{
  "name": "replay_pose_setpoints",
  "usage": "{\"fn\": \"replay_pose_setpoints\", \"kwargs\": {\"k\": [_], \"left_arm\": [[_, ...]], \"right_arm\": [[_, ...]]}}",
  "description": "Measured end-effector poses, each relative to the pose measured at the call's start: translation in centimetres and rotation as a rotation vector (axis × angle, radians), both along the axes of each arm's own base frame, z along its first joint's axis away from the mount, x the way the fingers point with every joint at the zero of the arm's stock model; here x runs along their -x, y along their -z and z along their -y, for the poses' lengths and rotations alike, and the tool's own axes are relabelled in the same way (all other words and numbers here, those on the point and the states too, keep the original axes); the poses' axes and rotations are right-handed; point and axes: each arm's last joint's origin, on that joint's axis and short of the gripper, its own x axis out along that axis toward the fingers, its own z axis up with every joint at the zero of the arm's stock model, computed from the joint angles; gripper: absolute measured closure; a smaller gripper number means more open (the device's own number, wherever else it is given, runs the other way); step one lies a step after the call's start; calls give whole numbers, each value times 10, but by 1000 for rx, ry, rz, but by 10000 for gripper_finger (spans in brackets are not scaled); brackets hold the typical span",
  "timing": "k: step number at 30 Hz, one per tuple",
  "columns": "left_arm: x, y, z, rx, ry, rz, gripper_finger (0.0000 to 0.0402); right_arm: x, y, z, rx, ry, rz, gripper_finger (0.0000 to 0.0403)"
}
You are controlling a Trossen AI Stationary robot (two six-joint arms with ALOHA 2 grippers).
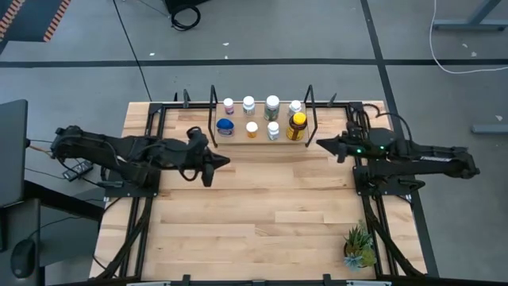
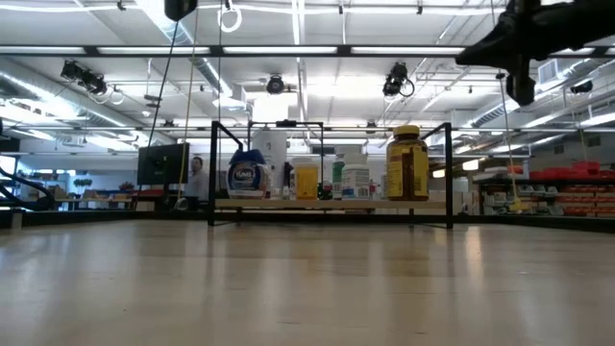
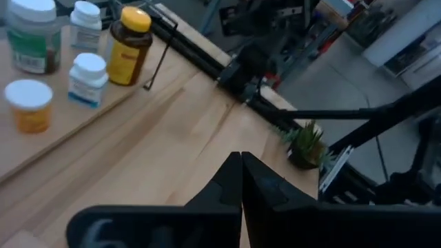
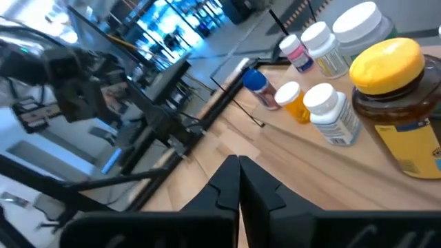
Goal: Pick and place medicine bottles onto shelf by color
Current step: Return to Home Position
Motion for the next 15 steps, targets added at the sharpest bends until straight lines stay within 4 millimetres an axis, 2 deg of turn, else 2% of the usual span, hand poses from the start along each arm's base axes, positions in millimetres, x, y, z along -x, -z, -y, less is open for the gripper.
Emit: {"fn": "replay_pose_setpoints", "kwargs": {"k": [4, 7, 11, 15], "left_arm": [[-12, 2, 3, 8, 0, 39, 400], [-24, 10, 3, 10, 8, 15, 401], [-36, 20, -8, 13, 23, -31, 401], [-38, 21, -26, -11, 27, -44, 401]], "right_arm": [[12, 6, -2, -2, -9, 42, 396], [19, 8, -2, 15, -9, 60, 396], [23, 15, -2, 28, 7, 68, 397], [24, 28, -2, 3, 11, 64, 397]]}}
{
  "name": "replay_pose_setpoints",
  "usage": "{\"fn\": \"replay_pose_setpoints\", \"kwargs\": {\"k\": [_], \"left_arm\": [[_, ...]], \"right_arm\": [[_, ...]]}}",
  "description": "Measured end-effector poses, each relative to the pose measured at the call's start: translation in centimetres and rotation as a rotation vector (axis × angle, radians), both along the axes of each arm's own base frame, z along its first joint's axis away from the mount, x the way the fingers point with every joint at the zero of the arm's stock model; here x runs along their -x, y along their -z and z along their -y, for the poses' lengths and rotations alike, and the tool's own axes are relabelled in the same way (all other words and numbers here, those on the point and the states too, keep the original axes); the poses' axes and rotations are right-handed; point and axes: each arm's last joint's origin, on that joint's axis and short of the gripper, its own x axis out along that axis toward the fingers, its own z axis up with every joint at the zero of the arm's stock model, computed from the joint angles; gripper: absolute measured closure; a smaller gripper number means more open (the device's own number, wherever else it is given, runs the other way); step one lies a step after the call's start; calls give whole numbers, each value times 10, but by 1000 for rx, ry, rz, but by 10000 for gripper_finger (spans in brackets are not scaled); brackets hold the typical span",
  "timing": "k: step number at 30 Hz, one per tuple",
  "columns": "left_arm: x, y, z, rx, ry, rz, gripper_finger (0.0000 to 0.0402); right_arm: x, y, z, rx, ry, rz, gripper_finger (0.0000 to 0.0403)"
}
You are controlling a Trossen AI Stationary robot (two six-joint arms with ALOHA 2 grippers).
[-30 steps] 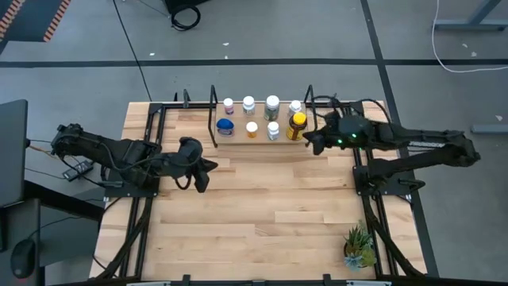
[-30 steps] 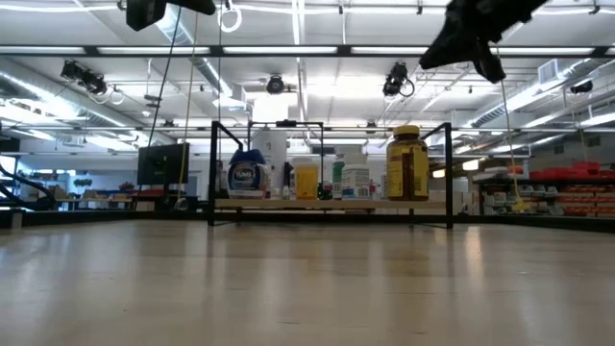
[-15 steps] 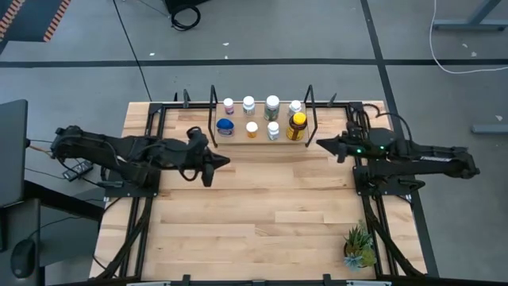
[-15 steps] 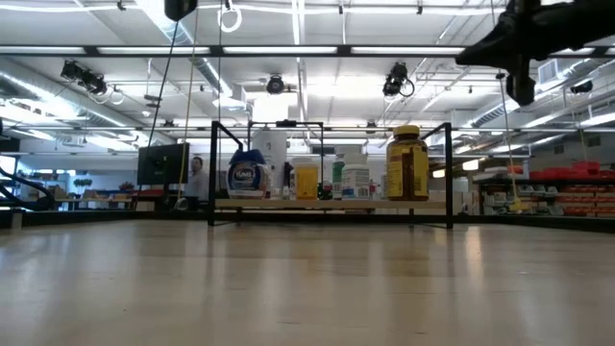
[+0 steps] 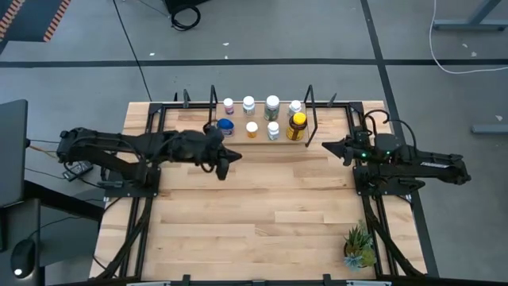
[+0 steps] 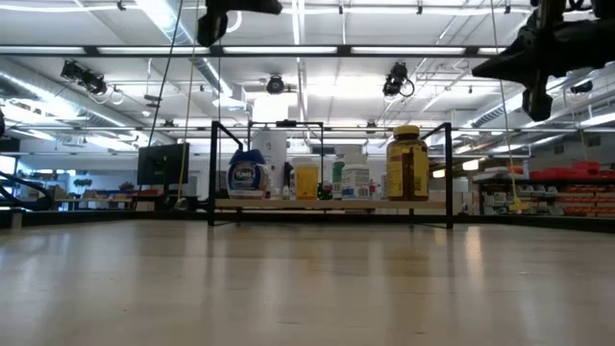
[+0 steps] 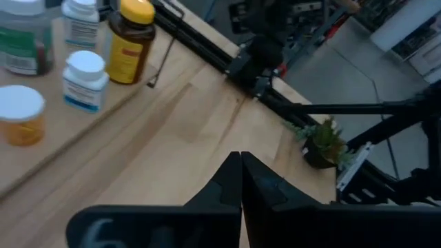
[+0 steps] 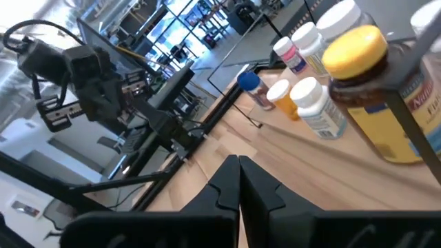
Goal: Pick and place medicine bottles onto shelf by color
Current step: Return to Home Position
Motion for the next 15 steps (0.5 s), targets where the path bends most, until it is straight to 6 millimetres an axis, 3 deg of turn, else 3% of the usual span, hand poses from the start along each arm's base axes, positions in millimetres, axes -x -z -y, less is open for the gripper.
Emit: {"fn": "replay_pose_setpoints", "kwargs": {"k": [5, 9, 15], "left_arm": [[6, -2, -15, -9, -16, -6, 401], [9, 30, -14, 71, -44, 49, 401], [32, 77, -8, 248, -64, 263, 401]], "right_arm": [[2, 6, 0, -47, 13, 26, 397], [6, 4, 0, -36, 12, 53, 397], [10, 8, -1, -53, 12, 26, 397]]}}
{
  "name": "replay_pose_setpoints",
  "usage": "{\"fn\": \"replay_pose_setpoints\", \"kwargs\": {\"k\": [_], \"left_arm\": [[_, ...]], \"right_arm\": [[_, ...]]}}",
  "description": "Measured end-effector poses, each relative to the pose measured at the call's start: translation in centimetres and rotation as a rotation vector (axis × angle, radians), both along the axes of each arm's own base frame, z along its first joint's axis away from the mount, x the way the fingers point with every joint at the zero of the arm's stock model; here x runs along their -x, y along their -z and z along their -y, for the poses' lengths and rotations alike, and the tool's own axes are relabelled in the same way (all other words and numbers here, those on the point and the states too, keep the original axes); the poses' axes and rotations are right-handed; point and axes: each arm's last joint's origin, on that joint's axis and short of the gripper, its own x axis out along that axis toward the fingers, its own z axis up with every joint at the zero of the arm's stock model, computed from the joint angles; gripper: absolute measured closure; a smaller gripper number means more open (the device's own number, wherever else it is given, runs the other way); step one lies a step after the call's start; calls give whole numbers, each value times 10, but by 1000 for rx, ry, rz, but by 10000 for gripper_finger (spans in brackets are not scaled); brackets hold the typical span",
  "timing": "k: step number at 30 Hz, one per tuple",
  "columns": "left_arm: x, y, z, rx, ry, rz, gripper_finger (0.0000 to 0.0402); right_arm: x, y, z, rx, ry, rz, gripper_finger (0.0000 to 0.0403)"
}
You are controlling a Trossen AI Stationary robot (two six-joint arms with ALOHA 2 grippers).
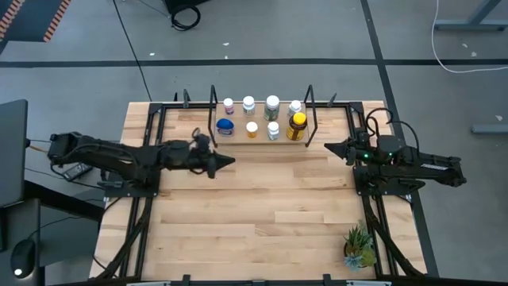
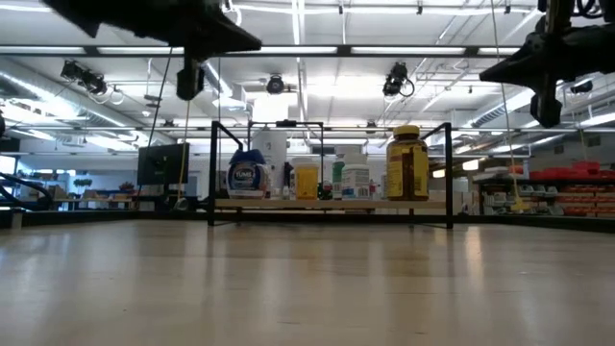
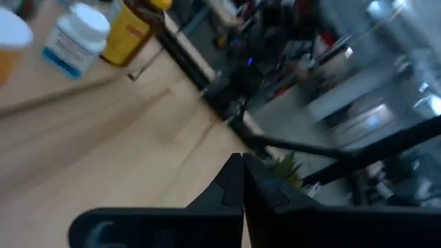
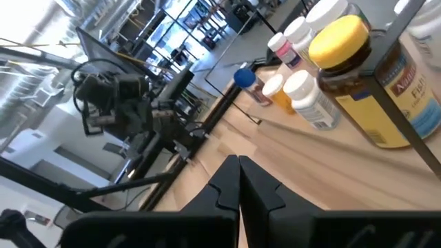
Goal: Pick and place medicine bottles onto shelf by color
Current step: Return to Home Position
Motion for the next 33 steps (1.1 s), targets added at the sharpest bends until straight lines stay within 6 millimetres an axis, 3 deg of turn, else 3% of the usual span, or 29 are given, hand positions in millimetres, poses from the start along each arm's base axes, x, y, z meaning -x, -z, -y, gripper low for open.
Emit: {"fn": "replay_pose_setpoints", "kwargs": {"k": [5, 12, 22, 28, 33], "left_arm": [[32, -2, -4, -10, -83, 174, 401], [77, 12, -3, 16, -177, 272, 401], [109, 31, -1, 17, -253, 358, 401], [124, 41, -3, 13, -255, 416, 401], [132, 50, -4, 9, -258, 460, 401]], "right_arm": [[2, 3, 0, -6, -1, -21, 397], [3, 5, -1, -21, -20, -33, 398], [6, -4, -3, 11, -74, -15, 398], [15, -4, -2, 43, -37, -153, 398], [23, -7, -3, 39, -41, -122, 398]]}}
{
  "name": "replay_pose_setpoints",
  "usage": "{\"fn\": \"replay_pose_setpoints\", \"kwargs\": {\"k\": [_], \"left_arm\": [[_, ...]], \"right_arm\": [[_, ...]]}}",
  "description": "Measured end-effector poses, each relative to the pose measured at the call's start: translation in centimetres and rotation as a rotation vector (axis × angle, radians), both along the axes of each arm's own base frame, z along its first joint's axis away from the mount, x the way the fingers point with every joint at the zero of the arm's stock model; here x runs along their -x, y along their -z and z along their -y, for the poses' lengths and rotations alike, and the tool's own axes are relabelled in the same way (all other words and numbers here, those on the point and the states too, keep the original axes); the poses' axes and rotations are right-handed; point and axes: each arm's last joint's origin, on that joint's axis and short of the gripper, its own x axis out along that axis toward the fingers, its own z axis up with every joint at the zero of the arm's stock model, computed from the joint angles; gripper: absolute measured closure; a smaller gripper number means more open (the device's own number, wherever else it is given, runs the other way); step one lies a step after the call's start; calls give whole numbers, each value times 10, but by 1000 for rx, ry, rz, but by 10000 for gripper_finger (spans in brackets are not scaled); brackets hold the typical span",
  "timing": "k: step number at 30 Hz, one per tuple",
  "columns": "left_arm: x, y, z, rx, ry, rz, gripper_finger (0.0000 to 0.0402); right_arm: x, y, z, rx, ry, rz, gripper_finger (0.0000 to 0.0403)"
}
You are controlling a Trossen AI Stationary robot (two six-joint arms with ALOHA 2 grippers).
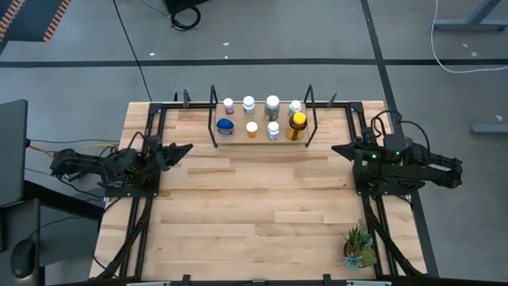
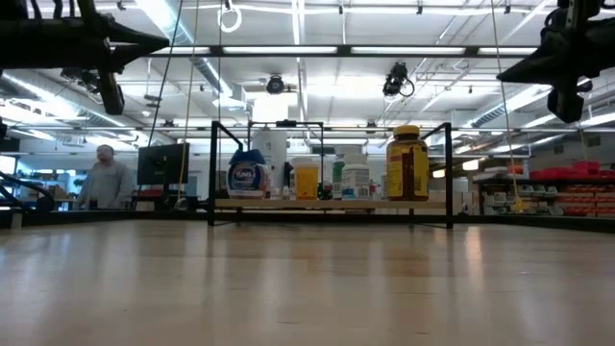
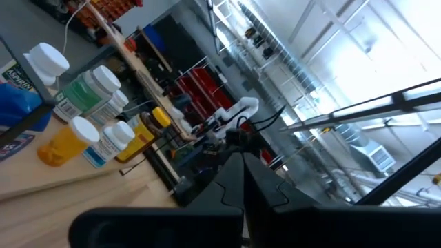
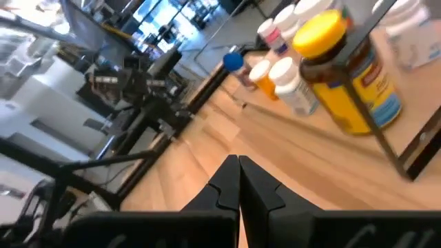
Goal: Pick and place medicine bottles onto shelf by color
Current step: Return to Home Position
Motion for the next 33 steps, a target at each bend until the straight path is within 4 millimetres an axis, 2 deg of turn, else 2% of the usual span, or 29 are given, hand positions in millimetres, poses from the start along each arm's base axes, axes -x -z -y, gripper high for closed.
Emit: {"fn": "replay_pose_setpoints", "kwargs": {"k": [7, 14, 19, 25, 33], "left_arm": [[7, 12, -1, 13, -1, 44, 401], [9, 20, -1, 19, 12, -24, 401], [8, 24, 0, -73, 30, -100, 401], [6, 35, 0, -319, -8, -311, 385], [6, 37, 0, -346, -9, -337, 368]], "right_arm": [[2, 0, 0, -7, 27, -11, 398], [2, 2, 0, -30, 32, -27, 398], [2, 2, 0, -45, 14, -25, 398], [3, 5, 0, -31, 0, -59, 398], [3, 8, 0, 102, -34, -134, 398]]}}
